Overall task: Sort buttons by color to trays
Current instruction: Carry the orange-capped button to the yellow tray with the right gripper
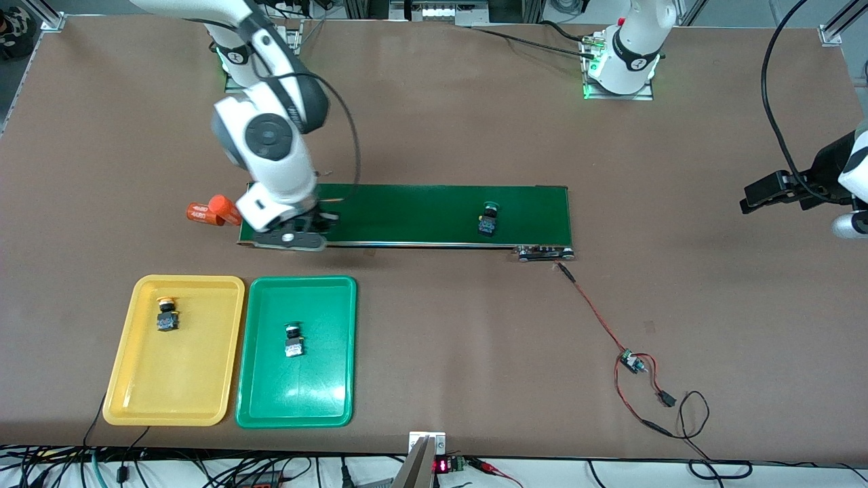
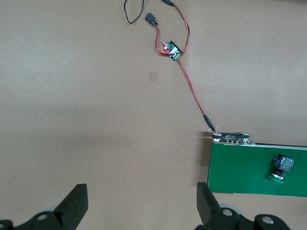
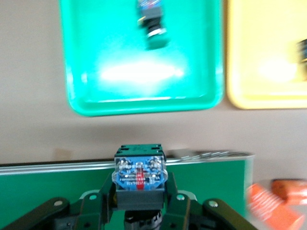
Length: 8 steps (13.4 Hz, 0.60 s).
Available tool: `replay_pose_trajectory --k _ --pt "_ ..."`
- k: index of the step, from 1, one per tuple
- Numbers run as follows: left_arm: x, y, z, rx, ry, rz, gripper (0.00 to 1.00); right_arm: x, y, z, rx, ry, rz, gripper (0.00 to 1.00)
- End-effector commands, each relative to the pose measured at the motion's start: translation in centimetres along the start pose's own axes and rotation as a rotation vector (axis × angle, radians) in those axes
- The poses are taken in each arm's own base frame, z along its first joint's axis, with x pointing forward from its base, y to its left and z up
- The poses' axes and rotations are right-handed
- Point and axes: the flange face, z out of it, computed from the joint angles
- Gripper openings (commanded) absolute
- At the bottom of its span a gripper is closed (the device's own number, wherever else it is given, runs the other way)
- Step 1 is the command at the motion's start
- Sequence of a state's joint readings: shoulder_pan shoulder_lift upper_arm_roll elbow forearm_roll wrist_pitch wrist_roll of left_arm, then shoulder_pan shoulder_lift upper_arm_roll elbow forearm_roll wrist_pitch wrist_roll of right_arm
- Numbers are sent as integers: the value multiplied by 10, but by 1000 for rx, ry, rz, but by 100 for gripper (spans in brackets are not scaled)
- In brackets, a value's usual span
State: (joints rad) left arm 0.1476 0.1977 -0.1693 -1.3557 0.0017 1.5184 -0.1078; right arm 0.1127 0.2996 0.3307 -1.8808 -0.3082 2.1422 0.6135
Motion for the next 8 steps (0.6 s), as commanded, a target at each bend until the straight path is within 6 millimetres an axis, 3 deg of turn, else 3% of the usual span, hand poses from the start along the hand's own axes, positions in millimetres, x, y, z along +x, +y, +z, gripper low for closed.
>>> replay_pose_trajectory --k 1,3,5,7,8 --pt "0 0 -8 12 7 28 100 25 55 -21 4 -18 -56 15" --pt "0 3 -9 4 9 32 100 43 90 -22 16 -12 -105 15" --pt "-4 5 -13 -4 9 36 100 59 112 -25 22 2 -134 15" --pt "-8 7 -16 10 10 37 100 80 144 -17 27 9 -184 15" --pt "-9 10 -17 16 11 37 100 89 171 -7 28 0 -184 16"
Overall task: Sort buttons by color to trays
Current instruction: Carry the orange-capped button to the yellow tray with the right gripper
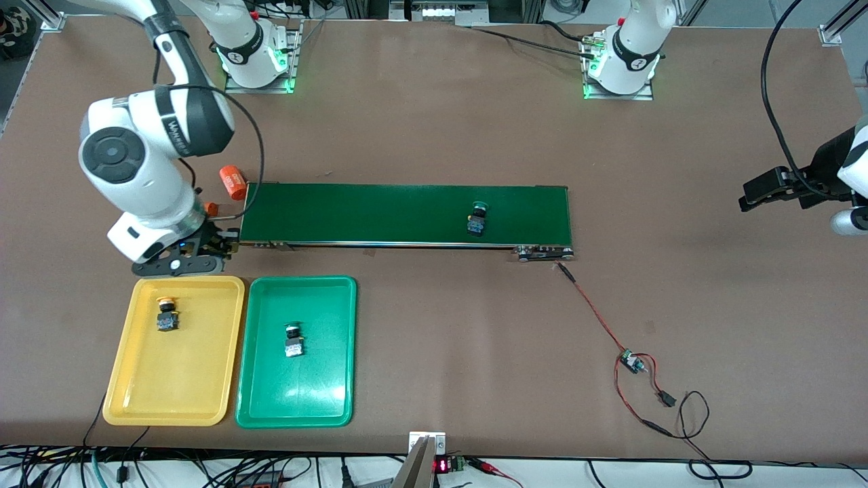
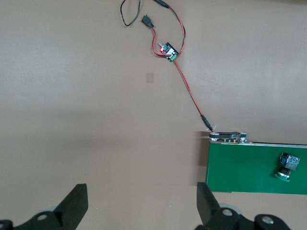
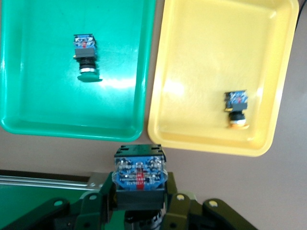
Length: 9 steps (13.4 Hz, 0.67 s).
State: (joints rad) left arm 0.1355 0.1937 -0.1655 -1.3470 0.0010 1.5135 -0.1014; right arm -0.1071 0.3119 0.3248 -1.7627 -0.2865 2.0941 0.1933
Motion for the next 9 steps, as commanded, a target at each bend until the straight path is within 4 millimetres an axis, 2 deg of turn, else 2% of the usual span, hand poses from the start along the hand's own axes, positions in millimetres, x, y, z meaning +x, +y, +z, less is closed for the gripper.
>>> replay_pose_trajectory --k 1,4,6,7,9 --pt "-5 5 -12 20 17 14 100 17 58 14 8 -17 -14 16" --pt "-5 3 -11 24 27 10 100 15 107 49 0 -56 -41 16" --pt "-6 0 -8 -7 17 18 100 24 120 63 -26 -27 -41 17" --pt "-5 -13 -8 -32 14 9 100 27 125 75 -40 -20 -46 17" --pt "-9 -19 -6 -39 10 29 100 32 139 97 -39 -13 -30 17"
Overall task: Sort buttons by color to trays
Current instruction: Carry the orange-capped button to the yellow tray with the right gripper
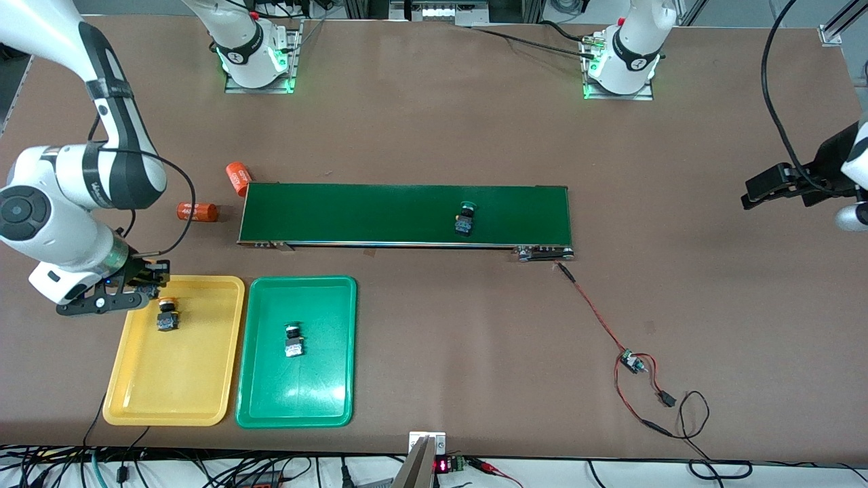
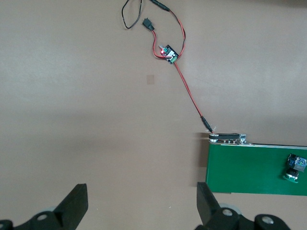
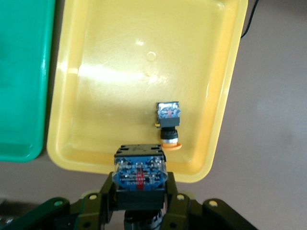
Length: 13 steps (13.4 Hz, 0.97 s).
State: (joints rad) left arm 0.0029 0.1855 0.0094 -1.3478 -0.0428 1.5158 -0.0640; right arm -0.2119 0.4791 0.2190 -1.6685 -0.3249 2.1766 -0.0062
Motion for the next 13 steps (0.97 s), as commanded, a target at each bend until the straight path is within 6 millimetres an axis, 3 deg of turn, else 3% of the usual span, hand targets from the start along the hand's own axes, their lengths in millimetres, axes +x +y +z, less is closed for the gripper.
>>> replay_pose_trajectory --k 1,4,8,13 --pt "-12 -9 -2 -21 -1 31 100 15 17 30 -10 14 3 17" --pt "-16 -7 -3 -13 22 36 100 23 30 72 4 26 40 17" --pt "-16 -5 -5 -15 23 41 100 25 21 119 32 31 42 17" --pt "-15 -10 -4 -16 25 31 100 31 -11 132 47 36 97 17"
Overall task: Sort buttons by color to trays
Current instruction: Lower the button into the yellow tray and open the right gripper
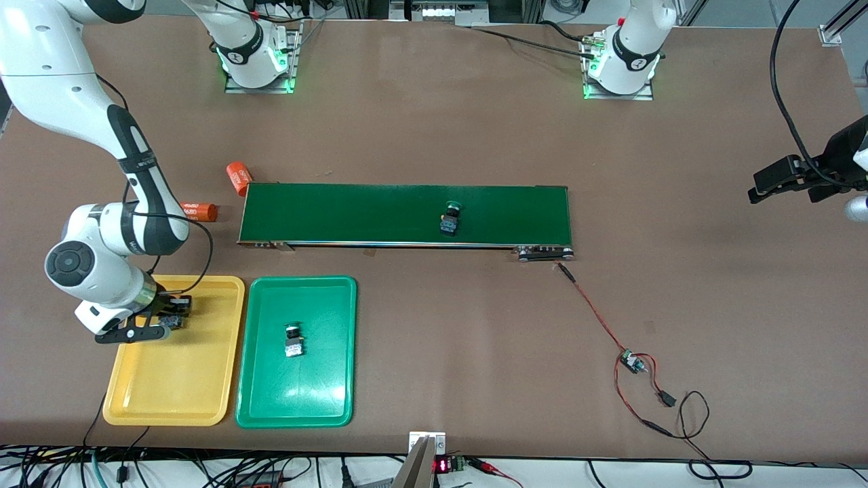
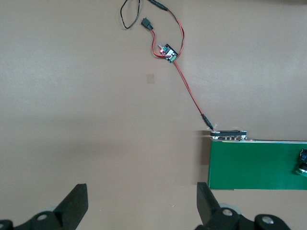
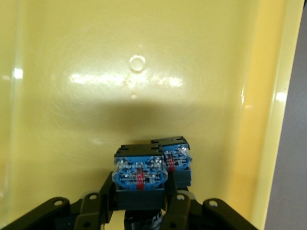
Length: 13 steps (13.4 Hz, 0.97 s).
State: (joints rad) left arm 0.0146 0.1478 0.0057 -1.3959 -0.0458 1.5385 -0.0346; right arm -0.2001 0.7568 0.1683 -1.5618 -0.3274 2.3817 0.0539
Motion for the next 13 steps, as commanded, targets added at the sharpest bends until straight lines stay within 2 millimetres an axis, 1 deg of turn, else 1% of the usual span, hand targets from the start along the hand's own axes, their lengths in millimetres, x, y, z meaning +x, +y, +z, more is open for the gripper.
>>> replay_pose_trajectory --k 1,3,4,5,6,7,9,13 --pt "-7 -6 -2 -11 12 7 100 5 -14 6 2 -3 21 17" --pt "-6 -10 -2 -12 14 0 100 3 -15 13 5 -10 24 21" --pt "-6 -10 0 -12 11 -1 100 3 -15 15 7 -12 26 33" --pt "-6 -10 -1 -12 12 -1 100 3 -16 15 9 -4 26 57" --pt "-5 -8 -2 -11 16 4 100 4 -16 15 11 4 25 74" --pt "-6 -6 -5 -12 21 9 100 4 -16 15 12 4 26 86" --pt "-5 -7 -4 -11 19 7 100 4 -17 13 12 5 22 91" --pt "-5 -8 -5 -11 23 6 100 4 -19 0 6 -22 10 91"
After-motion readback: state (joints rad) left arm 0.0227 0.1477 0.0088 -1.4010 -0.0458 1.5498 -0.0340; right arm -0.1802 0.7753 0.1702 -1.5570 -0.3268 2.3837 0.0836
